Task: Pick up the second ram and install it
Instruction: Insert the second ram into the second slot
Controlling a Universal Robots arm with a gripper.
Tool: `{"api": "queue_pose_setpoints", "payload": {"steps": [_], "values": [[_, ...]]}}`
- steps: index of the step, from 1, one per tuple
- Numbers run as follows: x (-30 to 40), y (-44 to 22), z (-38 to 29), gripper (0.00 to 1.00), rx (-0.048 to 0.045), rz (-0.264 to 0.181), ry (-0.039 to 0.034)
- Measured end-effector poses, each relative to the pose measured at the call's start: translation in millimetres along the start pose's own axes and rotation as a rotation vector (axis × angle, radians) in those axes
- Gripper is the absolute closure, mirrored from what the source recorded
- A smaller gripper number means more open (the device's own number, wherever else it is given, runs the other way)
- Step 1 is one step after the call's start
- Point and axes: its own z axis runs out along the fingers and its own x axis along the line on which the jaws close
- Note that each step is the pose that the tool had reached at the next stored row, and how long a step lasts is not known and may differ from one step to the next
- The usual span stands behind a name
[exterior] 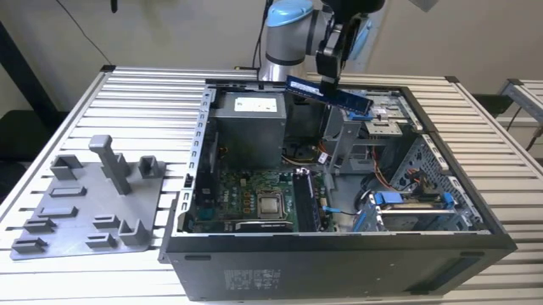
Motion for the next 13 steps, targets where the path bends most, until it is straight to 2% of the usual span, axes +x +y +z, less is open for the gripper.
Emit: {"api": "queue_pose_setpoints", "payload": {"steps": [13], "values": [[0.0, 0.0, 0.1, 0.86, 0.0056, 0.204, -0.0026]]}}
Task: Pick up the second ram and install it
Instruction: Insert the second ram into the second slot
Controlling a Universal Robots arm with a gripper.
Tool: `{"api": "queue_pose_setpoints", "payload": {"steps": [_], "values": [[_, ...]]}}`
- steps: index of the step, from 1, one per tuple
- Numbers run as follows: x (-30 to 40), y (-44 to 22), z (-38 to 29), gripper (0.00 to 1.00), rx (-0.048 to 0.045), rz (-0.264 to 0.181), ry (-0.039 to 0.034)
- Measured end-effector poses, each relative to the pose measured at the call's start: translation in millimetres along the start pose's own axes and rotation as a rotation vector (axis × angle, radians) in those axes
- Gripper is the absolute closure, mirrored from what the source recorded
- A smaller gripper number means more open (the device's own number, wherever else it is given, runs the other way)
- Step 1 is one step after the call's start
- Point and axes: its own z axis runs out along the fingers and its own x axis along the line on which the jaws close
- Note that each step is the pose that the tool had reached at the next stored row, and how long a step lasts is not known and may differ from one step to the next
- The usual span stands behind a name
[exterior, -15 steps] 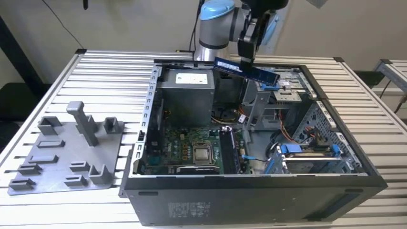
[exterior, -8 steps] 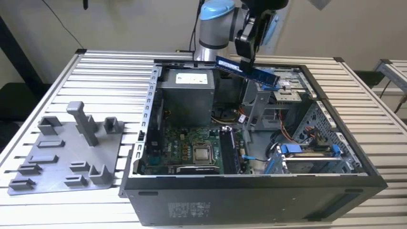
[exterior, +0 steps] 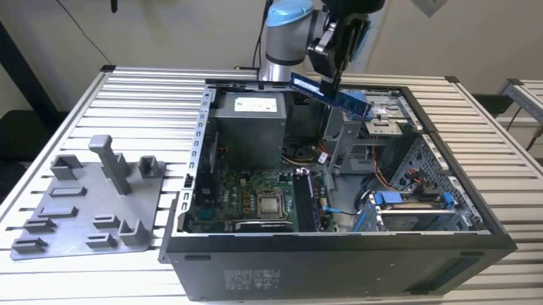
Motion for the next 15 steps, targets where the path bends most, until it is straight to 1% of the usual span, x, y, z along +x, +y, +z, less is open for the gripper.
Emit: {"api": "queue_pose_setpoints", "payload": {"steps": [15], "values": [[0.0, 0.0, 0.5, 0.86, 0.0067, 0.243, -0.003]]}}
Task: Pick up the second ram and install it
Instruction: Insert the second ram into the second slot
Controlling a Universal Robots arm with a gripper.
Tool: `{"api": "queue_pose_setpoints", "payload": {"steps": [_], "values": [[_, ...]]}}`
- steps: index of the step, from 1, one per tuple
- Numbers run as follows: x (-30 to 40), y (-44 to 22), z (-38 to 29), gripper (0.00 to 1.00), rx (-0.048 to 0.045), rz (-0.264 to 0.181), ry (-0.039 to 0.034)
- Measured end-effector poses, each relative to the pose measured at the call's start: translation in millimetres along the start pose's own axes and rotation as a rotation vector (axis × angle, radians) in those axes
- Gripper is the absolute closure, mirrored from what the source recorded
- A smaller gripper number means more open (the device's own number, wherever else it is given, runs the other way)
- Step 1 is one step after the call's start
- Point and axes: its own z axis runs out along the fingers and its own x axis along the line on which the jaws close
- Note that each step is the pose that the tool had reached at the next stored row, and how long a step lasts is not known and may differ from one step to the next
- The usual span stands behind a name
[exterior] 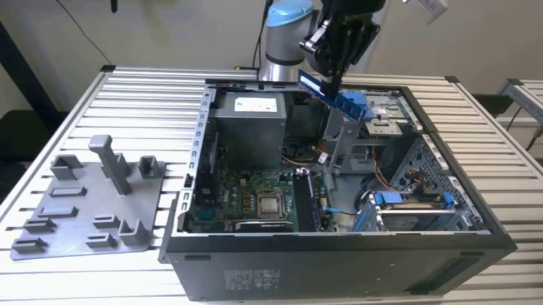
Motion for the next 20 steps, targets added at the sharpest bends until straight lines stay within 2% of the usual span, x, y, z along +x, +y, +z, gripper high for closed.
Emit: {"api": "queue_pose_setpoints", "payload": {"steps": [20], "values": [[0.1, 0.0, 1.6, 0.86, 0.0089, 0.324, -0.0041]]}}
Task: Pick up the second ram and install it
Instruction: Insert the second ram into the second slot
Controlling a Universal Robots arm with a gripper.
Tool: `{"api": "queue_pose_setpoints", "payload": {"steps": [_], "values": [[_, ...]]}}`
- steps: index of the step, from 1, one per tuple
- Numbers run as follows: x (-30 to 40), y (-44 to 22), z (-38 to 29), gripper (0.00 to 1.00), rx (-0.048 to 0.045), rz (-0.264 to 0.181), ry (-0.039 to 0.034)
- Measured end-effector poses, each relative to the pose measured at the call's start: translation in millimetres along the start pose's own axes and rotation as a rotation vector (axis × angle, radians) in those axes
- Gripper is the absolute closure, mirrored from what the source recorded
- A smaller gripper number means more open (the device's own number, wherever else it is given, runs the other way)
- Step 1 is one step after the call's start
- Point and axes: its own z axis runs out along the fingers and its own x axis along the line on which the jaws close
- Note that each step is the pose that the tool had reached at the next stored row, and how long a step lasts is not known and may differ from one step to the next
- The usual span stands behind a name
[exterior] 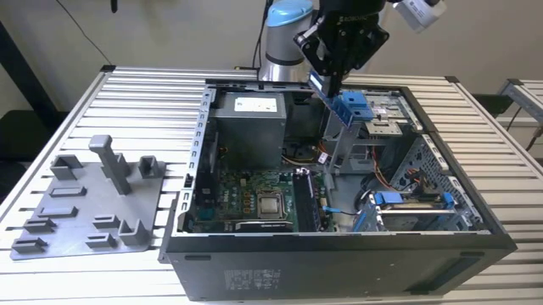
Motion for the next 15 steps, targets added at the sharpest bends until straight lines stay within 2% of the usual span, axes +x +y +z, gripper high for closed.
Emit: {"api": "queue_pose_setpoints", "payload": {"steps": [15], "values": [[0.0, 0.0, 0.7, 0.86, 0.0063, 0.229, -0.0029]]}}
